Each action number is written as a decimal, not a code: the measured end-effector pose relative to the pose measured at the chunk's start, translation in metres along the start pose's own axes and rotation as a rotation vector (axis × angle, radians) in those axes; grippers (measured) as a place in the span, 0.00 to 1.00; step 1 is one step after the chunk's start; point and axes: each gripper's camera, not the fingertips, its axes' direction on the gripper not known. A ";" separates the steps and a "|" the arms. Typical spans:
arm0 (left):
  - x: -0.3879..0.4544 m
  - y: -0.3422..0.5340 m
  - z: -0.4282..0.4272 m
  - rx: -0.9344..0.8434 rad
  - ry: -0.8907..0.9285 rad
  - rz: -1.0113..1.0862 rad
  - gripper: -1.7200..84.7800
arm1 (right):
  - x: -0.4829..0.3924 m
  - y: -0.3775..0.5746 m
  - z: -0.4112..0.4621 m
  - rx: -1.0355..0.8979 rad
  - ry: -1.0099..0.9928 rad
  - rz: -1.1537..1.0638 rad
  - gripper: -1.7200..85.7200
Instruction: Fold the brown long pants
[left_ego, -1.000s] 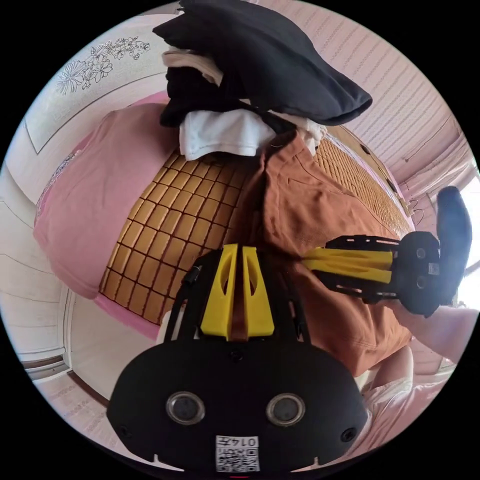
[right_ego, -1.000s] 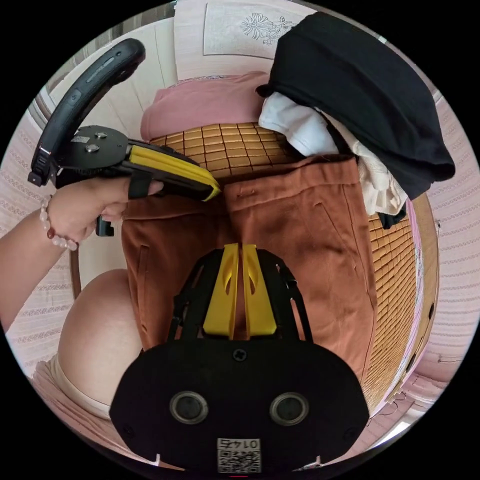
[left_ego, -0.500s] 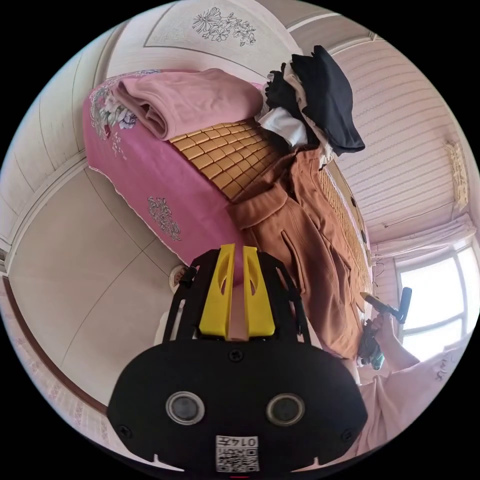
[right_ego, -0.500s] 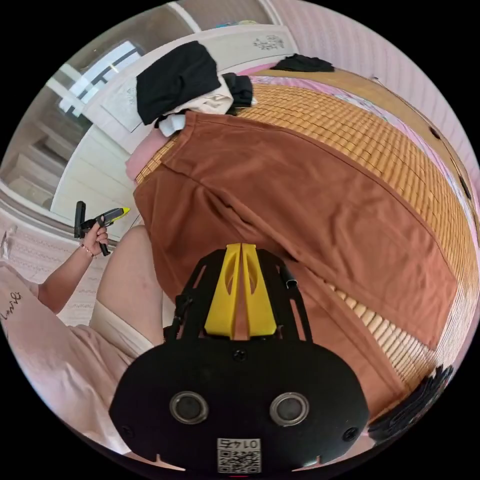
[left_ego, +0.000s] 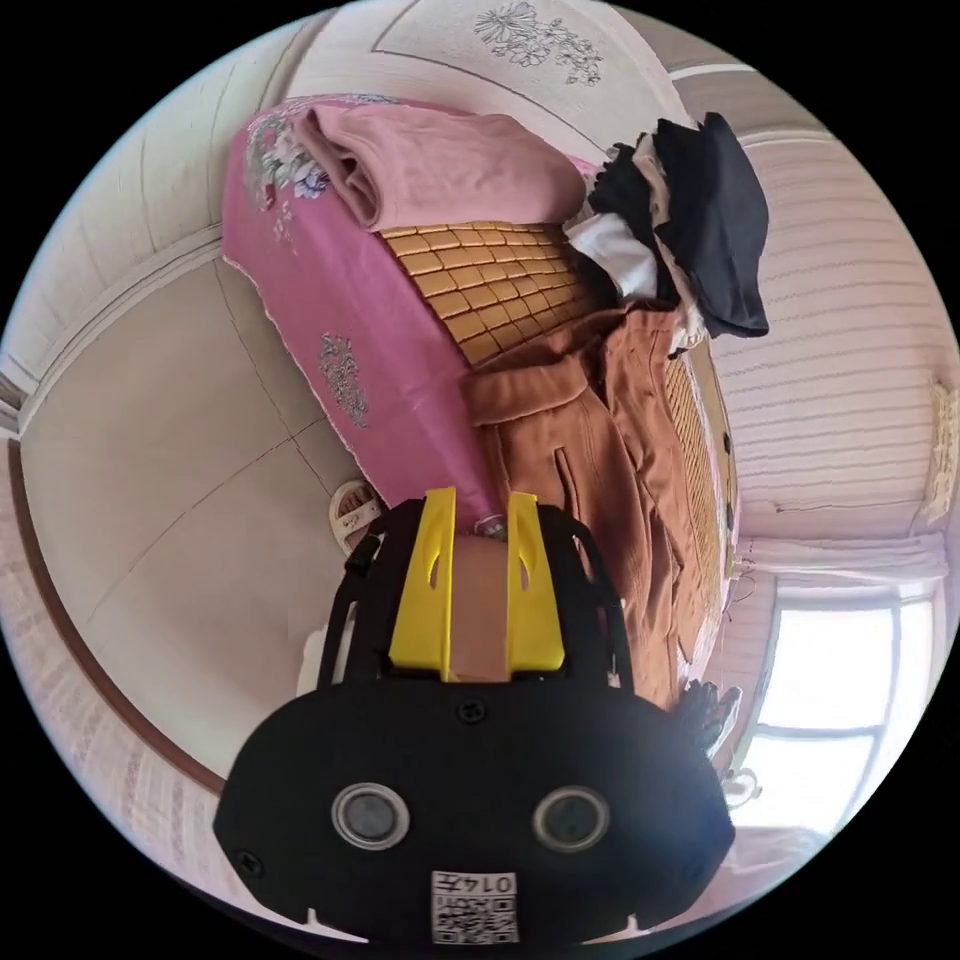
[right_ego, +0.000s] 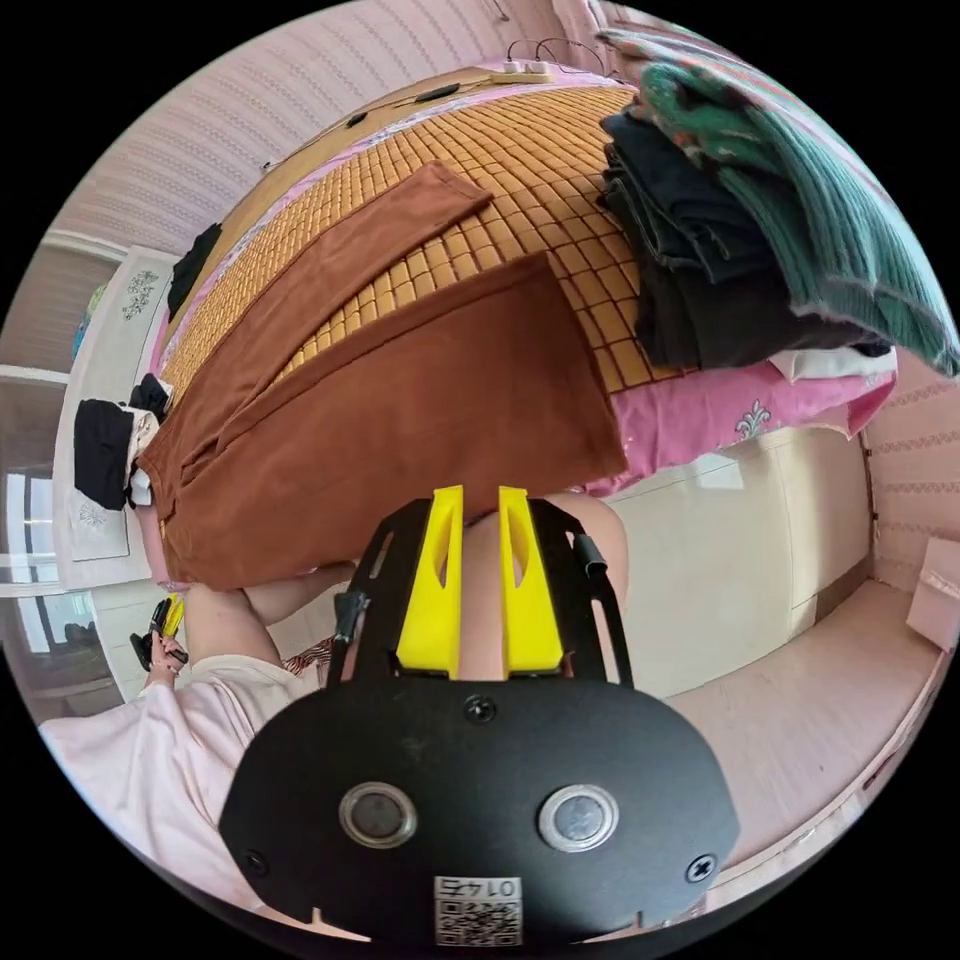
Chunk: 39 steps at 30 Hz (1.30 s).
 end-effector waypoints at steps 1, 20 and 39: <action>-0.009 0.004 -0.008 0.028 0.052 -0.047 0.12 | 0.016 0.004 -0.004 0.012 -0.017 0.036 0.11; -0.057 0.010 -0.043 0.081 0.159 -0.184 0.13 | 0.147 0.023 -0.052 0.155 -0.215 0.269 0.18; 0.042 -0.034 0.045 -0.120 -0.064 0.033 0.08 | 0.148 0.017 -0.081 0.034 -0.088 0.262 0.05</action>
